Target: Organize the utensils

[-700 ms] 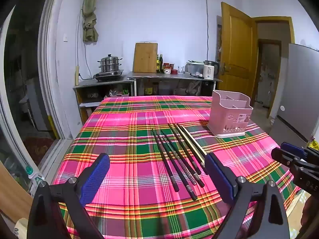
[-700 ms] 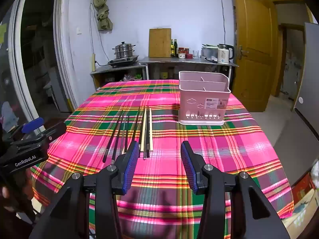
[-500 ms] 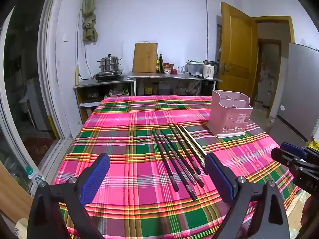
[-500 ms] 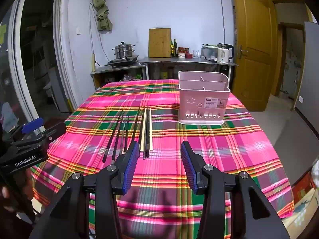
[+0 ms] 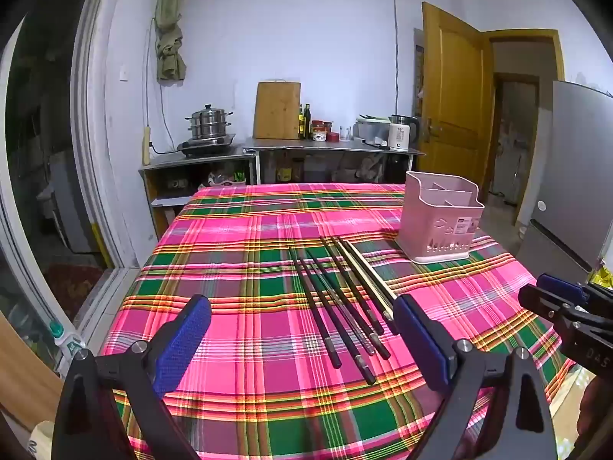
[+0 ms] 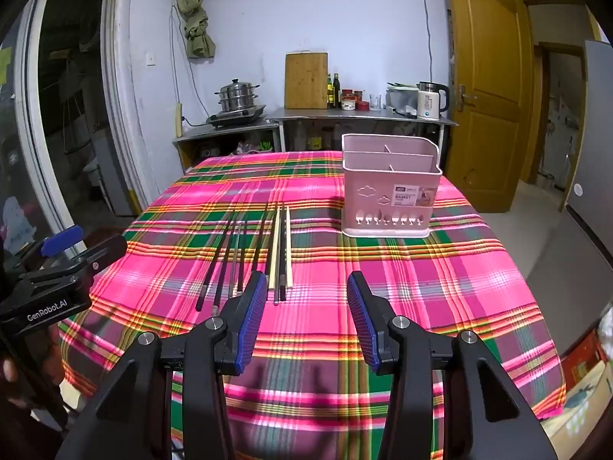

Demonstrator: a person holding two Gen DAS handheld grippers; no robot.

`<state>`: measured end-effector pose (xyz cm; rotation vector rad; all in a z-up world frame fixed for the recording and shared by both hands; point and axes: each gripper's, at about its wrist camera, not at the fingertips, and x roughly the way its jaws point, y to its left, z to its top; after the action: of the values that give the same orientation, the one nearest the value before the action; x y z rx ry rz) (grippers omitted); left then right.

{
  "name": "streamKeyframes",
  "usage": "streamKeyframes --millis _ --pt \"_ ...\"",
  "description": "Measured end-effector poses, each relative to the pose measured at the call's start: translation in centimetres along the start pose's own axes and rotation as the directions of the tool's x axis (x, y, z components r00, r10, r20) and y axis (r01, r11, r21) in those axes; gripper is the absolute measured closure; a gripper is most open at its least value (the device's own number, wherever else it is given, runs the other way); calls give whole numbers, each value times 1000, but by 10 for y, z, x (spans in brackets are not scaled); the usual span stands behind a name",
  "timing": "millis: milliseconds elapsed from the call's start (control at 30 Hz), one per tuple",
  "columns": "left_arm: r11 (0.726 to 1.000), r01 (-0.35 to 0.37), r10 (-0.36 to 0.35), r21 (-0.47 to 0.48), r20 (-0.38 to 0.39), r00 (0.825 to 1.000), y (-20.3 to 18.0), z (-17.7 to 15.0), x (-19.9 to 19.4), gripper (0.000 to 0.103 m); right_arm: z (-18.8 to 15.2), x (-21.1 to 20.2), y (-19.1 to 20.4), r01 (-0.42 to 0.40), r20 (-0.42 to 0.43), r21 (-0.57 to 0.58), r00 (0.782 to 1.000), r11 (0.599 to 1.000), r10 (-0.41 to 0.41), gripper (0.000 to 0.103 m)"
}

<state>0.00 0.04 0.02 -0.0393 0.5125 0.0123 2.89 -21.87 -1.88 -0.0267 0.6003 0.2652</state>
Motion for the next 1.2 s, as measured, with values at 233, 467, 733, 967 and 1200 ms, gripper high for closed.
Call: streamKeyframes --millis 233,467,733,967,1200 --pt "1000 -1 1 -2 0 1000 0 0 0 7 0 1 -1 -2 -2 1 1000 1000 2 58" --pt "1000 0 0 -3 0 1000 2 0 0 7 0 1 -1 -1 -3 1 1000 1000 1 58" --pt "1000 -1 1 1 -1 1000 0 0 1 7 -2 2 -1 0 -3 1 1000 1000 0 58" --pt "1000 -1 1 0 -2 1000 0 0 0 7 -2 1 -2 1 -5 2 1000 1000 -1 58" --pt "1000 0 0 4 -3 1000 -5 -3 -2 7 -2 2 -3 1 -6 2 1000 1000 -1 58"
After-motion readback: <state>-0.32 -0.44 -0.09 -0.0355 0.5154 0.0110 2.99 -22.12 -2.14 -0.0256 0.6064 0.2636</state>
